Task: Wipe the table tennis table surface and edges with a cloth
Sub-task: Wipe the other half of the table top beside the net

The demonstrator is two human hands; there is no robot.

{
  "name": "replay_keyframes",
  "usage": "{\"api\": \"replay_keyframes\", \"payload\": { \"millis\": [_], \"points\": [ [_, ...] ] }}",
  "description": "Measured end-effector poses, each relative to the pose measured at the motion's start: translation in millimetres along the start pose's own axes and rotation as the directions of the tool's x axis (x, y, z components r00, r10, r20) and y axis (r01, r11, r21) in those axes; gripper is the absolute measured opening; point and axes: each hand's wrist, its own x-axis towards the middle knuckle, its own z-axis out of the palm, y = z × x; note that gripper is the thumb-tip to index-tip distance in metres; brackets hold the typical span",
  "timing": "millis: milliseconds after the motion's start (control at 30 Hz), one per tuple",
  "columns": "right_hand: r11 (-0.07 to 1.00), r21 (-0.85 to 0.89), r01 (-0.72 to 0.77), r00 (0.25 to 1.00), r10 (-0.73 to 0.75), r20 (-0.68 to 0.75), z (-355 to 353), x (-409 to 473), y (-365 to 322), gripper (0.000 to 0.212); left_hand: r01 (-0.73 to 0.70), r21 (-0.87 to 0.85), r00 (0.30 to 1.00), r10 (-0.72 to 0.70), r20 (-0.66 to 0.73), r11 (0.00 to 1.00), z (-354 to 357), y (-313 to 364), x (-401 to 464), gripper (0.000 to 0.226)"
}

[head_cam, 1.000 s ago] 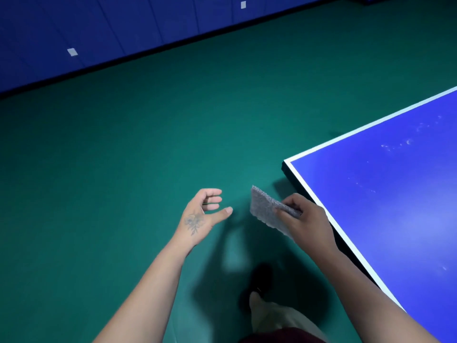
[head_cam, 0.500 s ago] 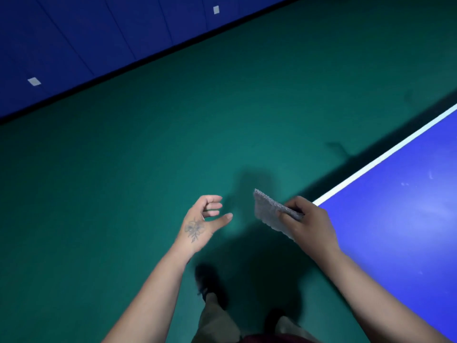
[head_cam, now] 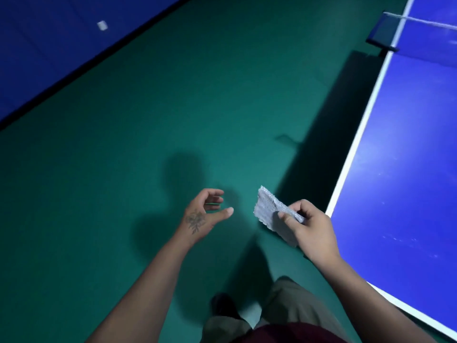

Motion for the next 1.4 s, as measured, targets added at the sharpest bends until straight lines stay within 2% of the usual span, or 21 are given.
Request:
{"api": "replay_keyframes", "payload": {
  "millis": [267,533,700,900,1167,1333,1400],
  "points": [
    [0.991,0.047,-0.127,0.97,0.134,-0.201,-15.6,65.4,-5.8,0.019,-0.091,0.083,0.959,0.065,0.276,0.992,31.4,56.2,118.6,0.044],
    [0.967,0.181,-0.178,0.936,0.223,-0.271,-44.8,195.5,-8.3,0.022,-0.098,0.209,0.937,0.02,0.35,0.973,67.4,122.2,254.2,0.044],
    [0.971,0.179,-0.159,0.942,0.204,-0.267,-84.4,284.9,-24.4,0.021,-0.119,0.184,0.937,0.049,0.347,0.976,91.3,181.5,335.6,0.043],
    [0.962,0.232,-0.146,0.905,0.224,-0.362,-126.5,366.1,-35.5,0.02,-0.158,0.203,0.909,0.063,0.411,0.966,133.7,227.7,413.1,0.041],
    [0.926,0.23,-0.299,0.801,0.375,-0.466,-146.6,456.8,-18.1,0.021,-0.203,0.185,0.822,0.065,0.566,0.962,201.3,270.7,553.7,0.042],
    [0.892,0.303,-0.335,0.681,0.451,-0.577,-175.1,503.2,-32.3,0.019,-0.251,0.187,0.697,0.043,0.716,0.95,256.3,320.5,638.6,0.042],
    [0.879,0.352,-0.323,0.627,0.477,-0.616,-182.6,521.8,-39.9,0.02,-0.285,0.172,0.624,0.046,0.78,0.943,280.1,339.3,667.8,0.044]
  ]
}}
